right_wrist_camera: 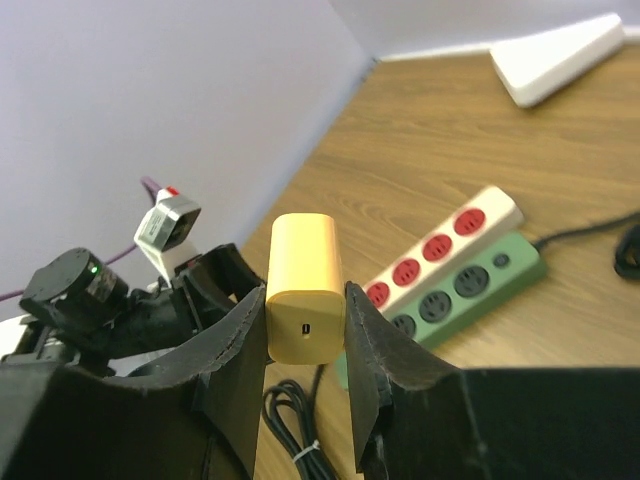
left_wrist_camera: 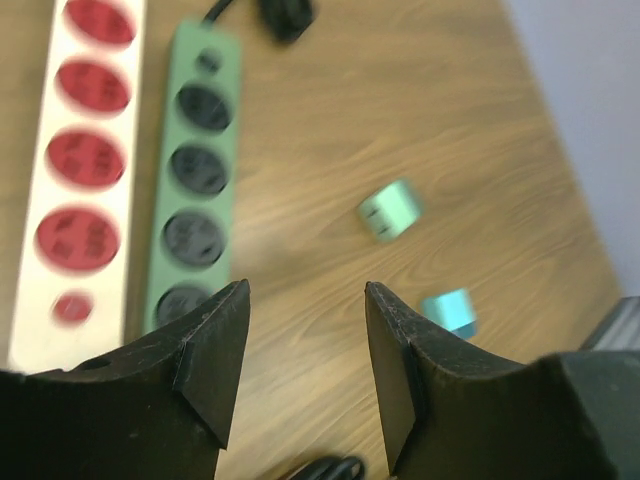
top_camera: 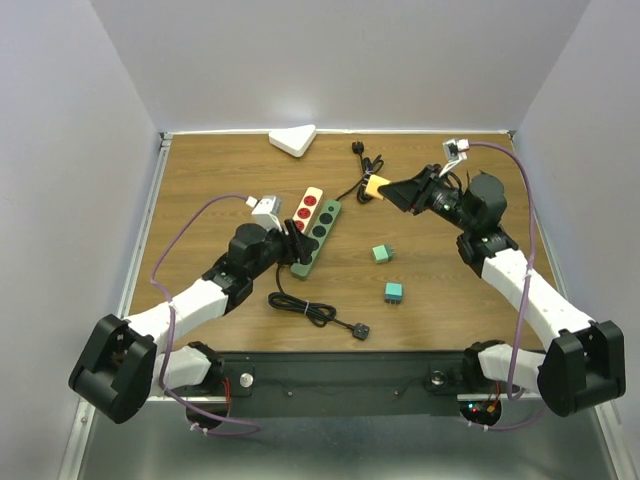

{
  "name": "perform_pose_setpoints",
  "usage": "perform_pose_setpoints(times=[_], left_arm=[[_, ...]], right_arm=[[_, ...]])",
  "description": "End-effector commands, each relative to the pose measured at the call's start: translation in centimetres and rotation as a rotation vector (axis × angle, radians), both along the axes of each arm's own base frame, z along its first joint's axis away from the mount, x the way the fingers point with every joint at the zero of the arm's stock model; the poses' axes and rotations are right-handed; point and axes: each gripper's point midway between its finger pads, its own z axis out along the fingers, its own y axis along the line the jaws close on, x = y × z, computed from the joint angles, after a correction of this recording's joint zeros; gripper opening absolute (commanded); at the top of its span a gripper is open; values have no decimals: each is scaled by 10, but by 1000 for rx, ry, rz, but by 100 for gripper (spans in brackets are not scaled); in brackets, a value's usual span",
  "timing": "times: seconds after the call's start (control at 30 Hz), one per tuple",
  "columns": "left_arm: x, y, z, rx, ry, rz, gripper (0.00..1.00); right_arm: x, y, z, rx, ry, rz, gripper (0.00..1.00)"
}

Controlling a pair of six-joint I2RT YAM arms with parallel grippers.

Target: Insert the plug

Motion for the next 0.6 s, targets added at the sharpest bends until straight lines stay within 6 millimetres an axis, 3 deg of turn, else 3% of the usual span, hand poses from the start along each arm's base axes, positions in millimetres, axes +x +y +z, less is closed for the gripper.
perform_pose_setpoints(times=[0.0,0.33,0.57], left_arm=[[-9,20,-26,103,39,56,59],[-22,21,-64,139,132,26,60],[-20,27,-74,168,143,53,60]], right_arm=[[6,-1,-9,-44,41,-25,0],[6,0,-22,-30,85,-20,0],[4,0,-20,-27,80,-16,0]])
